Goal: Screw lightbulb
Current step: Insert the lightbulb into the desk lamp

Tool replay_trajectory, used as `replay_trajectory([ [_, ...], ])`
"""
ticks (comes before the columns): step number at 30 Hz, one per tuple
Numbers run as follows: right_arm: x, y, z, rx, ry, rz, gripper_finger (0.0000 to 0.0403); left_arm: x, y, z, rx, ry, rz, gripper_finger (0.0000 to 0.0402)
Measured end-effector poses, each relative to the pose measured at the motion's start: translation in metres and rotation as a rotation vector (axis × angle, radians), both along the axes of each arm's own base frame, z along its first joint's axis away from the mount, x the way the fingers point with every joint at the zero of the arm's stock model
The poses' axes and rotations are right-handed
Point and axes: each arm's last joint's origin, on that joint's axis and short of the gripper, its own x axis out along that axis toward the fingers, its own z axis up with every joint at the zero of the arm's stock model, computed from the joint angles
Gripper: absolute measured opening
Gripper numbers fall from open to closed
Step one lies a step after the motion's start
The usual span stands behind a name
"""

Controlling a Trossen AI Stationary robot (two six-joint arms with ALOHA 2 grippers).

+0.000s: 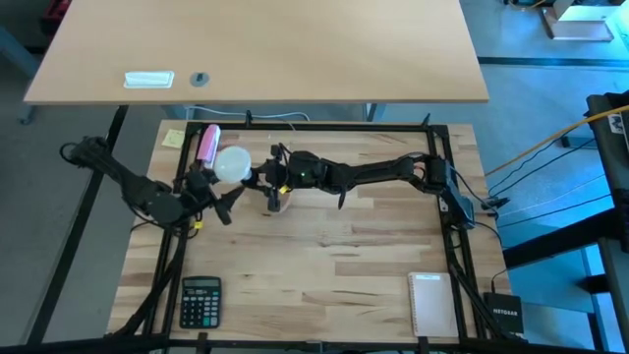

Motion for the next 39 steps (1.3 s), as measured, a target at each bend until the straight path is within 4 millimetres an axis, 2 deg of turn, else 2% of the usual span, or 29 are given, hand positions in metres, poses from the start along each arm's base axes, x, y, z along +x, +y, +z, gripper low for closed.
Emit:
replay_trajectory([
  [8,0.0,0.0,0.001,0.024,-0.012,-0.001,0.017,0.017,0.009,-0.004,0.023,0.017,0.131,0.0278],
  [16,0.0,0.0,0.001,0.026,-0.016,-0.004,0.017,0.024,0.019,0.001,0.028,-0.011,0.192,0.0277],
  [20,0.0,0.0,0.001,0.027,-0.013,-0.006,0.017,0.026,0.022,0.001,0.038,0.004,0.183,0.024],
  [25,0.0,-0.001,0.001,0.024,-0.012,-0.01,0.017,0.028,0.023,0.001,0.058,0.034,0.116,0.014],
  [34,-0.001,0.003,0.001,0.057,0.016,0.069,0.017,0.028,0.019,0.001,0.133,0.101,-0.001,0.0138],
  [39,-0.006,0.011,0.011,0.089,0.013,0.301,0.017,0.021,0.015,0.007,0.103,0.05,-0.186,0.0138],
])
